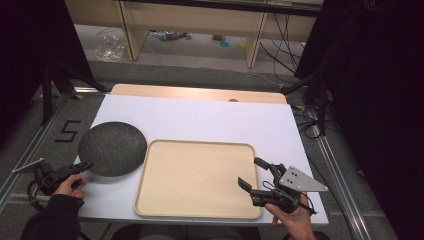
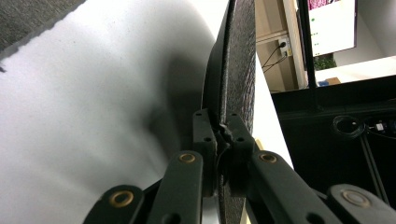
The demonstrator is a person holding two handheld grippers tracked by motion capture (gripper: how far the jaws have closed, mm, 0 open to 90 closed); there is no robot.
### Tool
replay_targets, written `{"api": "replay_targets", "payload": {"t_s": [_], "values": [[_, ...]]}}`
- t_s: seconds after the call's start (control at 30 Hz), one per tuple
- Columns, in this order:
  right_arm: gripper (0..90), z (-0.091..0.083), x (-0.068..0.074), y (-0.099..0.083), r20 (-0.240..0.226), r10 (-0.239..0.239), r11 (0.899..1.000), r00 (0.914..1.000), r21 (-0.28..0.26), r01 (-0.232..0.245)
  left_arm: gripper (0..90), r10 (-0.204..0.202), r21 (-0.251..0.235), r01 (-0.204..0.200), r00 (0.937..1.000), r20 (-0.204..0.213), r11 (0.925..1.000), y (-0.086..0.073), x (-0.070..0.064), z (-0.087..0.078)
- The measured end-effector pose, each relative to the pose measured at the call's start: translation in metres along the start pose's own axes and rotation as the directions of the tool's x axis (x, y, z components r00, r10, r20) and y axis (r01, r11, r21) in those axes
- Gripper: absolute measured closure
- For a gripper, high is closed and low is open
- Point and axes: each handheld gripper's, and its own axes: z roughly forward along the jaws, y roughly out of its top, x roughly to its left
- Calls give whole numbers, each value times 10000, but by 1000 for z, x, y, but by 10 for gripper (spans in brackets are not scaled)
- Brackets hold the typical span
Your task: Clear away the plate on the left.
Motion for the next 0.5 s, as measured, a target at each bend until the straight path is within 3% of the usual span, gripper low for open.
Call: {"api": "replay_targets", "payload": {"t_s": [0.23,0.3,0.4,0.5], "values": [[215,0,0,0,-23,44,10000,10000,-87,-44,856,-55,-163,56,10000,47,9999,-1,-1,-2],[213,0,0,0,-19,40,10000,10000,-74,-41,856,-315,-309,313,9995,-43,9990,0,-1,-3],[212,0,0,1,-16,64,9999,10000,-97,-64,859,-725,-446,741,9967,370,9963,-1,1,-3],[211,-1,0,1,2,82,9999,10000,-87,-82,857,-567,-335,593,9958,720,9977,-1,-4,-3]]}}
